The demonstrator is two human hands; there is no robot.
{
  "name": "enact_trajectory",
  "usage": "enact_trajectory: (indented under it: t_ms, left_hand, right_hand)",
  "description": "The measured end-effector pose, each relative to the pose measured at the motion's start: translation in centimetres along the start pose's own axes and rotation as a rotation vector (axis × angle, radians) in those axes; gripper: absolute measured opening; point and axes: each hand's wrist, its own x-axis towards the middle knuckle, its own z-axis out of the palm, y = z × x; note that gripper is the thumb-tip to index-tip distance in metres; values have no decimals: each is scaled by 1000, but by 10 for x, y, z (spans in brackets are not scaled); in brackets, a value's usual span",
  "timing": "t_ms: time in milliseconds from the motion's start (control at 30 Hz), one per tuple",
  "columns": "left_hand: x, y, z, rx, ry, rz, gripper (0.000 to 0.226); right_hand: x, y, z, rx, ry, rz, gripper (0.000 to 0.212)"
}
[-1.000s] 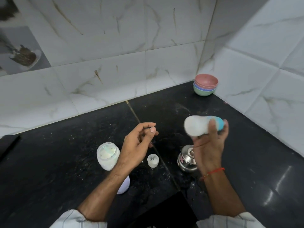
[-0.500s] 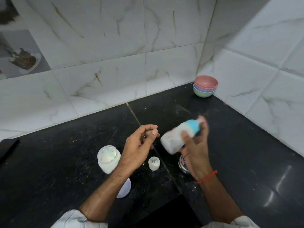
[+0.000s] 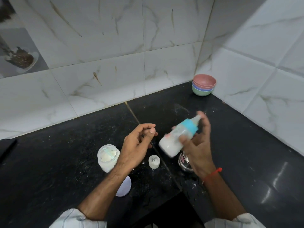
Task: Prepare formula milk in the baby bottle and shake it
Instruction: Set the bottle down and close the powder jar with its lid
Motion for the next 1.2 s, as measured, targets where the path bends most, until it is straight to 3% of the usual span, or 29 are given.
enact_trajectory:
  t_ms: [100,133,200,300,333,500,733,1200]
  left_hand:
    - [0,-1,-2,-2,14,6,20]
    - [-1,-1,-2,-1,13,7,20]
    - [-3,-3,-1,-1,6,9,21]
    - [-4,-6,0,-14,-7,7,21]
    - [-5,-7,-1,-13,-9,6,21]
    - [-13,-14,-6,-24,17,-16,20]
    - [-30,-37,-25,30,128,-58,15]
    - [-61,-67,-85,72,300,-98,17]
  right_hand:
    - [19,-8,5,352,439,-82,72]
    - [20,-6,7,392,489,-82,68]
    - [12,-1,10,281,346,-1,77]
    - [-5,6,10,-105,-105,117,93]
    - [-7,7,8,-158,-163,119,95]
    - [5,8,4,-337,-89,48,97]
    - [46,33,10,-886,-169,-8,85]
    - [93,137,2,-1159,-217,175,64]
